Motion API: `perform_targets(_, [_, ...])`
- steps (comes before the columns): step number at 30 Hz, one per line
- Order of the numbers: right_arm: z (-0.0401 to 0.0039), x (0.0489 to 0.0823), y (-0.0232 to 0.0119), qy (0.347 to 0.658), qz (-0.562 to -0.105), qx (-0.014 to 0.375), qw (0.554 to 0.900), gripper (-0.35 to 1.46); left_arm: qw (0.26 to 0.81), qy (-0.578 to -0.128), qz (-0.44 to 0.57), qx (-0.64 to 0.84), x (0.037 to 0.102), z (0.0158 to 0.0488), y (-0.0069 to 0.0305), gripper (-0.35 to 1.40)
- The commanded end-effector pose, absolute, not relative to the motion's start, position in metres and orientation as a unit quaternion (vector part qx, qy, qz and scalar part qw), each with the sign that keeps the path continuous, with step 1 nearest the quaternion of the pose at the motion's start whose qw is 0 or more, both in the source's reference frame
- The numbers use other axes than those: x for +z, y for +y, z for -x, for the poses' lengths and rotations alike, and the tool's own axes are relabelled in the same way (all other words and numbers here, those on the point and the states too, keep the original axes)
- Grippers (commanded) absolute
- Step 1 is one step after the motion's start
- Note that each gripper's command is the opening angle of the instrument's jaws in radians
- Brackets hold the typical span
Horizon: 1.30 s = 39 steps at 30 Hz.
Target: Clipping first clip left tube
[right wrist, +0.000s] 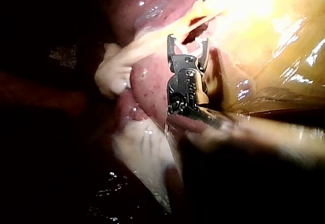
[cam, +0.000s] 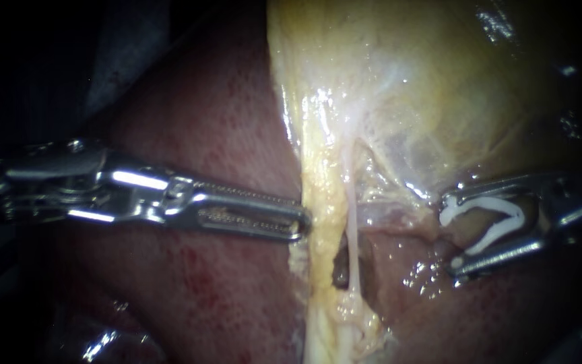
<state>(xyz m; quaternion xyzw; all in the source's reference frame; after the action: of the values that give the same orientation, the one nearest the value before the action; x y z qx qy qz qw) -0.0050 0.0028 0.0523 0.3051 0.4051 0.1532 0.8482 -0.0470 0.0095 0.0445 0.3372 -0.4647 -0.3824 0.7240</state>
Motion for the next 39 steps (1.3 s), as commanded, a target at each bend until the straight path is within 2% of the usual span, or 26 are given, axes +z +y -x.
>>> perform_targets(1, [0.005,0.0523,0.0028,0.405,-0.305,0.153,0.848,0.5,0.724,-0.465,-0.337,-0.382,0.0445,0.047,0.0095,-0.35])
perform_targets(13, [0.0048,0.0522,0.0028,0.405,-0.305,0.154,0.848,0.5,0.724,-0.465,-0.338,-0.381,0.0441,0.0466,0.0092,-0.35])
perform_targets(27, [0.0043,0.0523,0.0025,0.405,-0.303,0.155,0.849,0.5,0.721,-0.467,-0.343,-0.38,0.0408,0.043,0.0086,-0.35])
perform_targets(39, [0.0037,0.0521,0.0022,0.405,-0.302,0.156,0.849,0.51,0.717,-0.47,-0.342,-0.385,0.0391,0.0419,0.0092,-0.35])
